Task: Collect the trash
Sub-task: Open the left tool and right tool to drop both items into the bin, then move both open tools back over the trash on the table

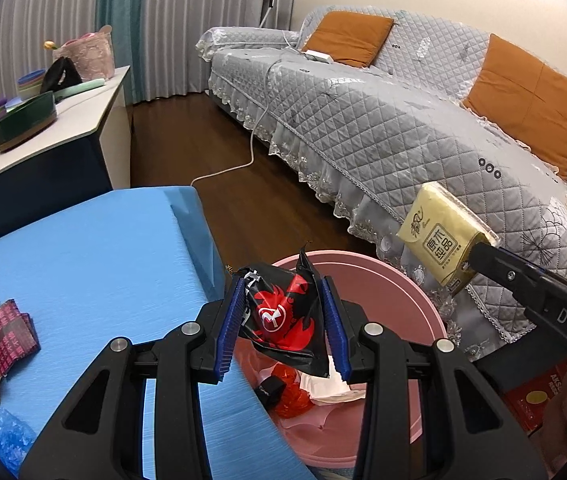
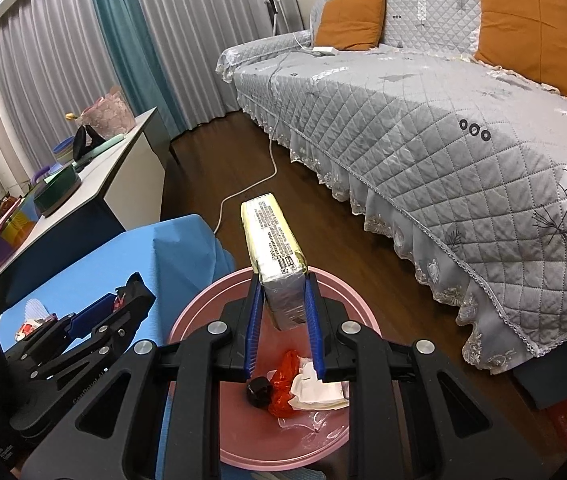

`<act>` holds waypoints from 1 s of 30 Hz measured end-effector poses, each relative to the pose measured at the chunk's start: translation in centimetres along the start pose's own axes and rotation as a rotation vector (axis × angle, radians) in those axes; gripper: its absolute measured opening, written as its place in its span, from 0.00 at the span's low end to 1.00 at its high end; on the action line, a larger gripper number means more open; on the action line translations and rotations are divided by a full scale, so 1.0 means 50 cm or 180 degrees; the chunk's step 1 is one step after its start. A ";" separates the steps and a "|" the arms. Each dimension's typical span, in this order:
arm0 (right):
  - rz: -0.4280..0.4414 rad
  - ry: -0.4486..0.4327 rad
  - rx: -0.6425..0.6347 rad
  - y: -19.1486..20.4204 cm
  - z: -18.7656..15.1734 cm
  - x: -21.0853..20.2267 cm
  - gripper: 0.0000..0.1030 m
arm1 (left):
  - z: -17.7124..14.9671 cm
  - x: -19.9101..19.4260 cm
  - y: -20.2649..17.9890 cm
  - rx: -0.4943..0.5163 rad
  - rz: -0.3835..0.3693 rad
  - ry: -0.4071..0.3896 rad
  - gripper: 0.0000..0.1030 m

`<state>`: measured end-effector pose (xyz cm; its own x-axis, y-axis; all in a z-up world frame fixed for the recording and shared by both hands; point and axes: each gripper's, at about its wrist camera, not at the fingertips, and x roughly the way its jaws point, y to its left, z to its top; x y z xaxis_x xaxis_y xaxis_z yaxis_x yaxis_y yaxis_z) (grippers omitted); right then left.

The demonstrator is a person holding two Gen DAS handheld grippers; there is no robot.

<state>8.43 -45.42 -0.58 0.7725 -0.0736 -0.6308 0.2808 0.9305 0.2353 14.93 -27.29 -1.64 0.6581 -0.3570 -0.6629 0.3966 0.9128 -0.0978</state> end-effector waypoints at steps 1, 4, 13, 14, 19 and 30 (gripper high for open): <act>0.0004 0.0005 0.0011 -0.001 0.000 0.000 0.21 | 0.002 0.001 0.000 0.0000 -0.0001 0.0002 0.37; 0.0005 0.0009 0.0022 -0.008 0.000 0.004 0.21 | 0.002 0.002 -0.003 0.0002 -0.0002 0.0005 0.37; 0.0018 0.0023 0.0037 -0.015 -0.001 0.006 0.15 | 0.003 0.005 -0.010 0.0027 -0.0067 0.0061 0.39; 0.0006 0.0022 0.0043 -0.015 0.000 0.006 0.17 | 0.003 0.003 -0.011 0.0036 -0.0071 0.0058 0.40; -0.0012 -0.0013 0.0097 -0.018 0.004 0.004 0.33 | 0.006 -0.011 -0.003 0.0015 -0.0033 0.0008 0.46; 0.0052 -0.0123 0.0070 0.006 0.007 -0.008 0.40 | 0.020 -0.081 0.049 -0.0070 0.0063 -0.0143 0.46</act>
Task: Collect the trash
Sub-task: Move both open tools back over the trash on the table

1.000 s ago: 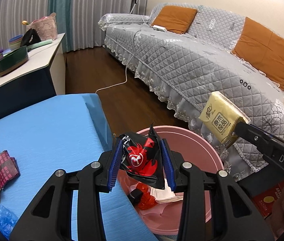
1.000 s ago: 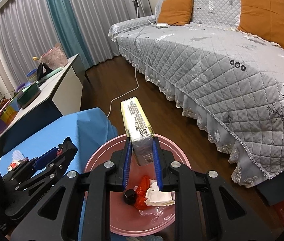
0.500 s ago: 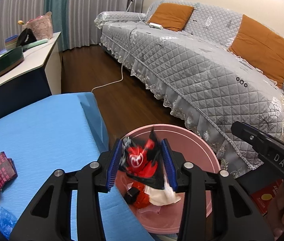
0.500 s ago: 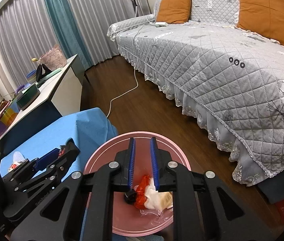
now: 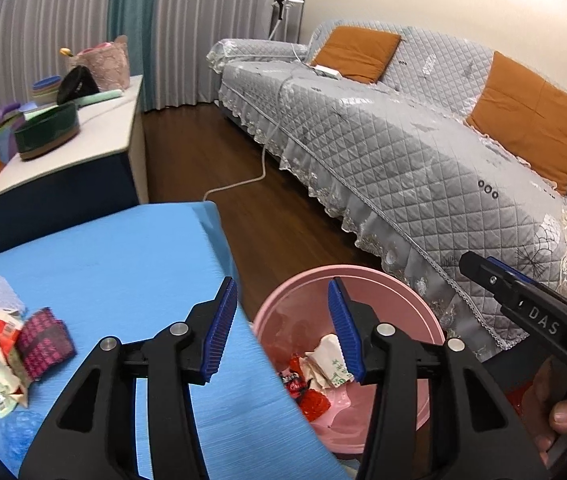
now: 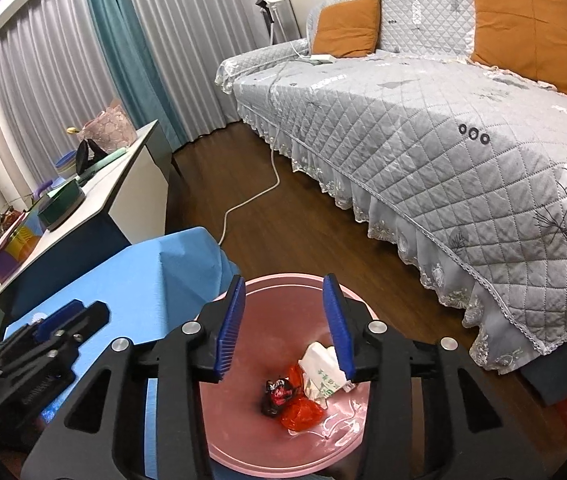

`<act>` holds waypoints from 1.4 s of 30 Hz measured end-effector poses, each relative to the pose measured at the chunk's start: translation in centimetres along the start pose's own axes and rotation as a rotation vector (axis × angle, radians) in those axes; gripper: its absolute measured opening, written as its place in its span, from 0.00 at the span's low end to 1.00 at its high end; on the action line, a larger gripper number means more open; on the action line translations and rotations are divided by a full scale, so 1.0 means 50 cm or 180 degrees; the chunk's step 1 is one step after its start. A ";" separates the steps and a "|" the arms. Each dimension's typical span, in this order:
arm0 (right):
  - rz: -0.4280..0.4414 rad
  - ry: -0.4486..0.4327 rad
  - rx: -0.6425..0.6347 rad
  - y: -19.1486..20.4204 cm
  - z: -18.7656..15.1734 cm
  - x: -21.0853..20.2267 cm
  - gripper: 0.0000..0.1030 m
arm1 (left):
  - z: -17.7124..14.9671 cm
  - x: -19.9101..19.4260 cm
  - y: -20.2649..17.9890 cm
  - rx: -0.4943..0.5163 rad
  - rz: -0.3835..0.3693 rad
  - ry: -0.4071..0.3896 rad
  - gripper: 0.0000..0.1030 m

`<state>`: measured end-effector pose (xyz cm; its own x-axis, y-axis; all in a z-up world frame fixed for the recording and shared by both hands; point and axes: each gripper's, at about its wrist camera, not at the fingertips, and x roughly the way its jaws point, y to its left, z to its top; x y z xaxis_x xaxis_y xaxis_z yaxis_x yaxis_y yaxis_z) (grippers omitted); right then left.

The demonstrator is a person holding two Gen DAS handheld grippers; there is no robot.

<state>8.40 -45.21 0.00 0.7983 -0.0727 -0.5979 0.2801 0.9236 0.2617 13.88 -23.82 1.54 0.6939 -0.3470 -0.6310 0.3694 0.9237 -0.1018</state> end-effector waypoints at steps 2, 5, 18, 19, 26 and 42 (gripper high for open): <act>0.0025 -0.0020 -0.0039 0.011 -0.001 -0.003 0.40 | 0.003 -0.016 0.014 -0.0014 0.0024 -0.0031 0.46; 0.0051 -0.0042 -0.0113 0.030 -0.004 -0.006 0.40 | 0.007 -0.045 0.041 -0.0033 0.0079 -0.0081 0.46; 0.0188 -0.0117 -0.0387 0.112 -0.020 -0.026 0.40 | -0.003 -0.148 0.156 -0.0161 0.0314 -0.0219 0.46; 0.0197 -0.0117 -0.0408 0.118 -0.022 -0.027 0.40 | -0.004 -0.156 0.165 -0.0171 0.0333 -0.0227 0.46; 0.0252 -0.0134 -0.0510 0.157 -0.032 -0.037 0.40 | -0.013 -0.208 0.224 -0.0234 0.0459 -0.0293 0.46; 0.0443 -0.0068 -0.0773 0.258 -0.064 -0.037 0.35 | -0.042 -0.279 0.356 -0.0410 0.0684 -0.0397 0.45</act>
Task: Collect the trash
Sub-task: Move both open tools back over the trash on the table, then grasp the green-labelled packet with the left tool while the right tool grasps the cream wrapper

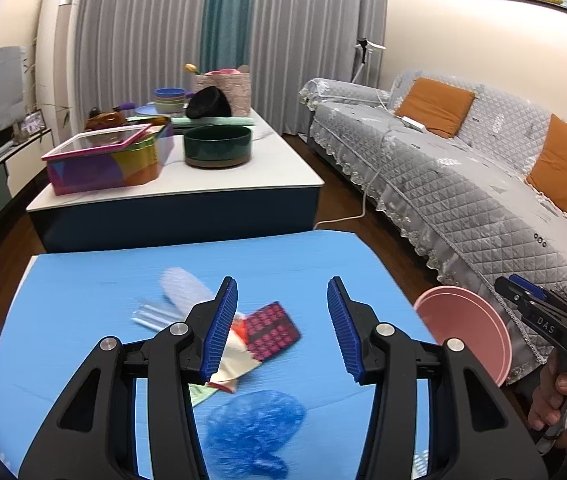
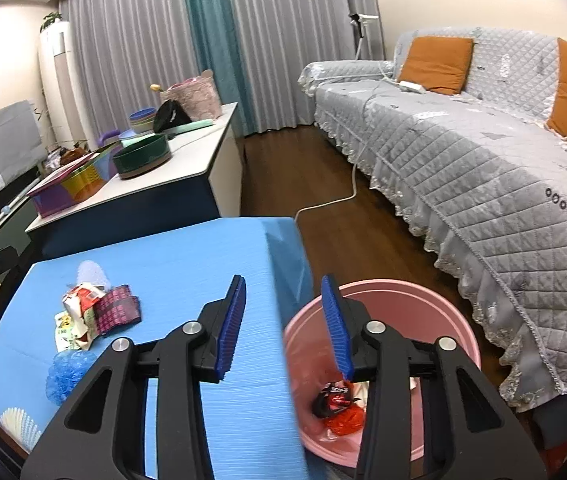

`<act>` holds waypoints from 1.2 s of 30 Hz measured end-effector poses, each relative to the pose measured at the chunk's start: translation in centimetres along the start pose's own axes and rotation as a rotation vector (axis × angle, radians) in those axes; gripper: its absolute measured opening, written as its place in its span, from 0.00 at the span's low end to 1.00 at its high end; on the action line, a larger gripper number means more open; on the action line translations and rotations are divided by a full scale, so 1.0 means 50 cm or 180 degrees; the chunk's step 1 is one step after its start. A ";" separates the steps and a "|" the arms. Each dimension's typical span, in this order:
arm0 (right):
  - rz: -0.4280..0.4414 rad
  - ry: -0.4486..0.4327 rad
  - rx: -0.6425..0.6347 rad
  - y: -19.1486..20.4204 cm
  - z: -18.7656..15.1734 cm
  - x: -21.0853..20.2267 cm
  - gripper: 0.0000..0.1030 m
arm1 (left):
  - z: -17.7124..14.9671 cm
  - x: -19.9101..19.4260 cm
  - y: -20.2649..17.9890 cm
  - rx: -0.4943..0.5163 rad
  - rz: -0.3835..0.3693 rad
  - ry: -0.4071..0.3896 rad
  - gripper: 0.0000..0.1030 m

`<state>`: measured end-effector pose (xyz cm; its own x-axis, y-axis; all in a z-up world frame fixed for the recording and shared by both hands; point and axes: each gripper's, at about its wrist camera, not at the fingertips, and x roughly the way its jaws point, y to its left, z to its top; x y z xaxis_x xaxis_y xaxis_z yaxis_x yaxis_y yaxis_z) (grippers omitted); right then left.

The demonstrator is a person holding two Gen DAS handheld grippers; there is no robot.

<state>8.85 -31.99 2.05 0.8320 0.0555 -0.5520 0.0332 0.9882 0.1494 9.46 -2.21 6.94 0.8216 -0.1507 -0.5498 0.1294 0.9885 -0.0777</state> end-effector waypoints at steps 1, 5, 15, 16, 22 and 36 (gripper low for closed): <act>0.0021 0.0007 0.0001 0.004 -0.001 0.001 0.33 | 0.000 0.000 0.009 -0.0018 0.0014 -0.0002 0.45; 0.0156 -0.0006 -0.0006 0.028 -0.006 0.001 0.21 | -0.009 -0.008 0.059 -0.0173 0.0086 -0.0029 0.41; 0.0499 0.0070 -0.0150 0.121 -0.022 0.031 0.18 | -0.053 -0.006 0.188 -0.0666 0.0326 0.0021 0.28; 0.0525 0.0083 -0.0168 0.130 -0.024 0.034 0.18 | -0.056 -0.006 0.197 -0.0711 0.0341 0.0027 0.27; 0.0803 0.0180 -0.0328 0.205 -0.045 0.055 0.18 | -0.066 -0.014 0.236 -0.0851 0.0454 0.0005 0.27; 0.1364 0.0552 -0.0457 0.372 -0.084 0.152 0.22 | -0.107 0.038 0.278 -0.0925 0.0524 0.0304 0.26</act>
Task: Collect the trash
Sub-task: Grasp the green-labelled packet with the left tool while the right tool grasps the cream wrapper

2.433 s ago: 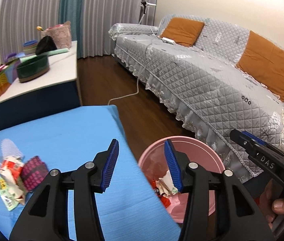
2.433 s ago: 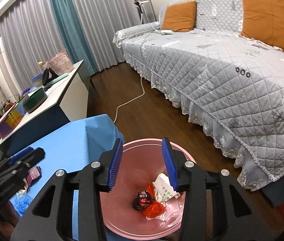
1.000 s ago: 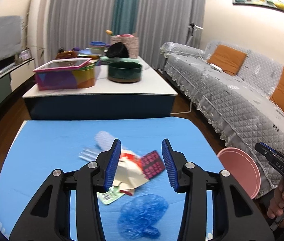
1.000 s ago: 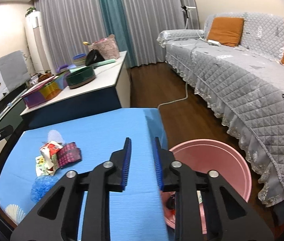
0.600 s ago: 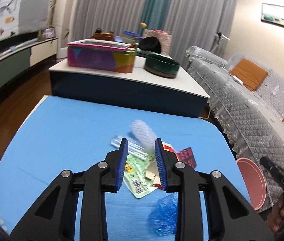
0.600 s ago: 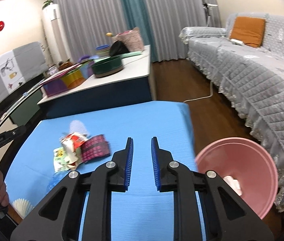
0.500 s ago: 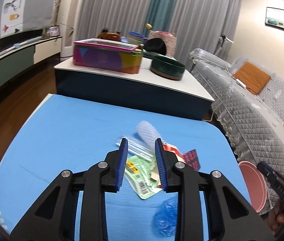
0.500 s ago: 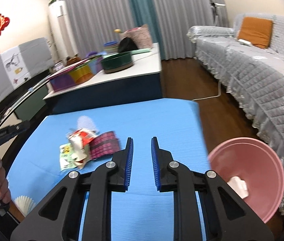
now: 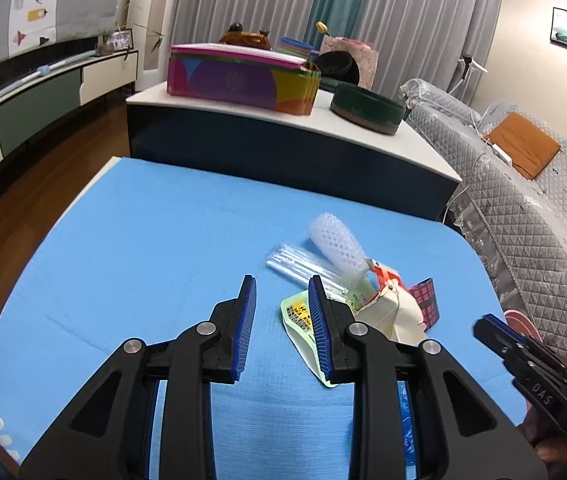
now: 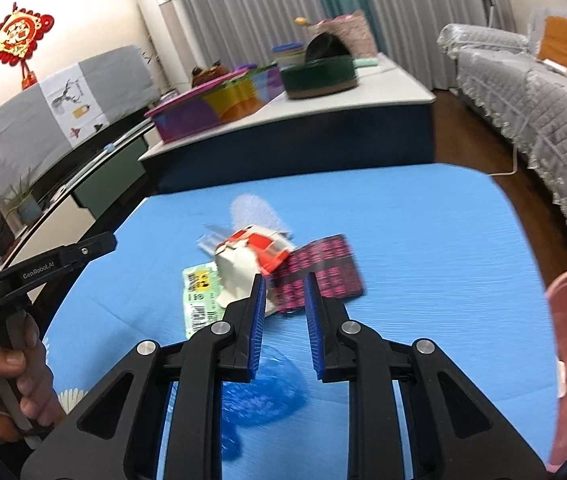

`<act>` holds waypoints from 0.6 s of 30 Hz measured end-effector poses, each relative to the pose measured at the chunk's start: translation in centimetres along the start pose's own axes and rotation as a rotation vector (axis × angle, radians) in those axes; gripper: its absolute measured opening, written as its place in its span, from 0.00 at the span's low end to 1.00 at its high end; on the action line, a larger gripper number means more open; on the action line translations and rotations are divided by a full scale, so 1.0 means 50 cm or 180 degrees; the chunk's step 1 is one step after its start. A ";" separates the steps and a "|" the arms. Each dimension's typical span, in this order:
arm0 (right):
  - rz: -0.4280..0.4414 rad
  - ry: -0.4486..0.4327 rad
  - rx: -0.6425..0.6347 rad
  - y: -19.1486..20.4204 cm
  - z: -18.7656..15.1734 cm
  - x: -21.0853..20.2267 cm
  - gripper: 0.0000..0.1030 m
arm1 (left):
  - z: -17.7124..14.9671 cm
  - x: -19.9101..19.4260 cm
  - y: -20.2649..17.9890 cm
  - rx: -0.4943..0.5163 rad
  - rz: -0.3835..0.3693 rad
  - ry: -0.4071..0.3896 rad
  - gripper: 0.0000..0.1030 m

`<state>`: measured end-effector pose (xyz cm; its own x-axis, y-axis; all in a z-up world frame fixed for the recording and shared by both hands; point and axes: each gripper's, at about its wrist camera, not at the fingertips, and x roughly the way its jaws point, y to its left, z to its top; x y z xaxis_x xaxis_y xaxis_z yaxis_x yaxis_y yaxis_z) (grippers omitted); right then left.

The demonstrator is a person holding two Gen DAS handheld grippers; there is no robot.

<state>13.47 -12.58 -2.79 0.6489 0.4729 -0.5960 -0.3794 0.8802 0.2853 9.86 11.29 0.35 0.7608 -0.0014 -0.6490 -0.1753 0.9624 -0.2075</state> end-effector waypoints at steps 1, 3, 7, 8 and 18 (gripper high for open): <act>0.0022 0.0025 -0.0008 0.004 -0.001 0.012 0.23 | -0.002 0.005 -0.002 0.0006 -0.0011 0.0023 0.26; 0.0059 0.0071 -0.0010 0.008 -0.001 0.030 0.28 | -0.009 0.019 -0.008 0.0031 -0.0037 0.0087 0.26; 0.0151 0.0178 0.0003 0.015 -0.001 0.070 0.28 | -0.021 0.048 -0.022 0.0102 -0.0071 0.0191 0.26; 0.0164 0.0200 0.0001 0.018 -0.001 0.078 0.28 | -0.024 0.056 -0.023 0.0105 -0.0084 0.0221 0.26; 0.0241 0.0383 -0.0017 0.015 -0.017 0.119 0.25 | -0.056 0.124 -0.032 -0.0007 -0.0205 0.0594 0.26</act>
<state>16.49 -9.14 -6.79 0.5346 0.5294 -0.6587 -0.4280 0.8417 0.3291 13.12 8.97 -5.38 0.6413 -0.1136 -0.7588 -0.1316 0.9581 -0.2546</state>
